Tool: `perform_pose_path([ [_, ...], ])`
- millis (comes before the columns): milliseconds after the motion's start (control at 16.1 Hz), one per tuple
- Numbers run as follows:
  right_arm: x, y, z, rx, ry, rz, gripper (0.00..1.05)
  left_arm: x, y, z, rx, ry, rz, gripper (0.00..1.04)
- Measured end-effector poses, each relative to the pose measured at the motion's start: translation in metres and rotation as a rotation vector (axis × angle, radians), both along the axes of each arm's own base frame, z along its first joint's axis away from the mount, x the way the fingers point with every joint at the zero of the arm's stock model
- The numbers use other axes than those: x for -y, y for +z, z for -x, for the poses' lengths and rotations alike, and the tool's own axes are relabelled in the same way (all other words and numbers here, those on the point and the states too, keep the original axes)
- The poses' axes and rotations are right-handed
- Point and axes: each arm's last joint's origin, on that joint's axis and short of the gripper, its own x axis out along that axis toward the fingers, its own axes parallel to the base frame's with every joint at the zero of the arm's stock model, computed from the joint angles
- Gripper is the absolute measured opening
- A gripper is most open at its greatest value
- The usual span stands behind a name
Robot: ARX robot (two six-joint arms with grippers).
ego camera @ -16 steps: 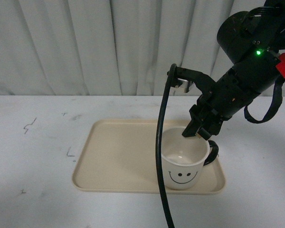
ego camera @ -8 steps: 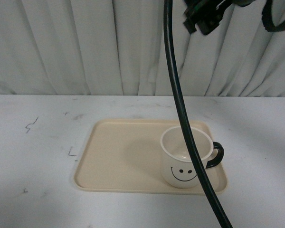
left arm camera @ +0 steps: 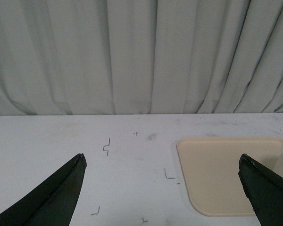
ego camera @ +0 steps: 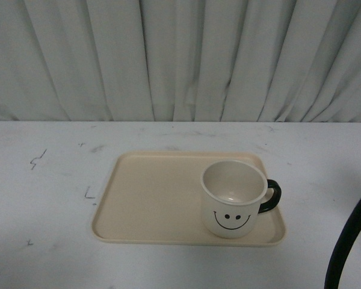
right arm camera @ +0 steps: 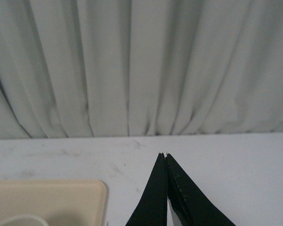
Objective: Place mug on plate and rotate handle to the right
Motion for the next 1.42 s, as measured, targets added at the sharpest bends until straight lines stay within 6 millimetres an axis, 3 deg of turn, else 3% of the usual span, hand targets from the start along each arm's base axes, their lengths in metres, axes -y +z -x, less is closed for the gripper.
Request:
perform_pose_path([
  [372, 0.008, -0.007, 0.018, -0.014, -0.015, -0.001, 0.02, 0.0, 0.0, 0.0, 0.0, 0.0, 0.0, 0.98],
  [681, 0.018, -0.013, 0.057, -0.006, -0.005, -0.003, 0.02, 0.0, 0.0, 0.0, 0.0, 0.0, 0.0, 0.98],
  [867, 0.028, -0.014, 0.07, 0.007, 0.004, -0.005, 0.02, 0.0, 0.0, 0.0, 0.0, 0.0, 0.0, 0.98],
  [1053, 0.03, -0.03, 0.089, -0.028, 0.001, -0.007, 0.02, 0.0, 0.0, 0.0, 0.0, 0.0, 0.0, 0.98],
  [1425, 0.03, -0.022, 0.112, 0.012, 0.001, -0.008, 0.02, 0.0, 0.0, 0.0, 0.0, 0.0, 0.0, 0.98],
])
